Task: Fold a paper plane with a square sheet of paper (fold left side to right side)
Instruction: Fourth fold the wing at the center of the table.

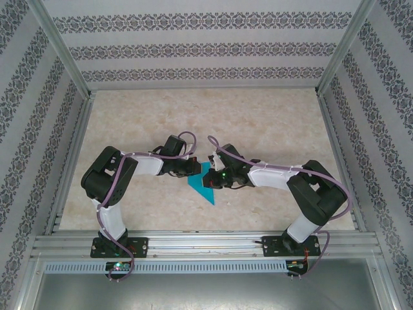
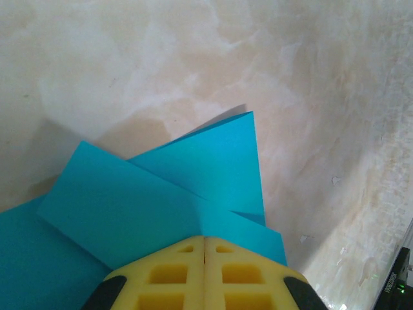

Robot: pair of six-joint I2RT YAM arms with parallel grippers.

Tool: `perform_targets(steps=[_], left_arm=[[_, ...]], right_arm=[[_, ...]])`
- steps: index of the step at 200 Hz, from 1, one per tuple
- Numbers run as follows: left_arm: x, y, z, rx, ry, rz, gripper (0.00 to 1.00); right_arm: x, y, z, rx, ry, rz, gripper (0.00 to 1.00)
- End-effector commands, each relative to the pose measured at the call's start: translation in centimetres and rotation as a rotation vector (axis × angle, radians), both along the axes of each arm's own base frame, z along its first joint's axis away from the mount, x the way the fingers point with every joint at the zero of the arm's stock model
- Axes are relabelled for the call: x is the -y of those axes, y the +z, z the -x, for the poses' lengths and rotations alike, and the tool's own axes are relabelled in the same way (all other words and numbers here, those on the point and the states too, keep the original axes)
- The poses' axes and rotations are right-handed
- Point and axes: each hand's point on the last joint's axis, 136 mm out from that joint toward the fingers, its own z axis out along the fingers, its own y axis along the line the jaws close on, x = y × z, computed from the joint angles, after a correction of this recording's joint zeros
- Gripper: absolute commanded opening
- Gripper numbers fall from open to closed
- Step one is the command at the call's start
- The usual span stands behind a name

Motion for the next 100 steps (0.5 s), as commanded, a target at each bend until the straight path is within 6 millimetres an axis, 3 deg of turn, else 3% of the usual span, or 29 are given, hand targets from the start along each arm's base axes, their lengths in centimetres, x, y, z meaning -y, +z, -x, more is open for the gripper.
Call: perform_targets(steps=[1, 100], left_arm=[[-0.9, -1.9, 1.2, -0.056, 0.015, -0.042, 0.02], [-1.0, -1.8, 1.1, -0.049, 0.015, -0.049, 0.02]], right_arm=[[-0.5, -0.4, -1.2, 0.003, -0.02, -0.006, 0.0], [-0.7, -2.4, -2.8, 0.007, -0.044, 0.043, 0.0]])
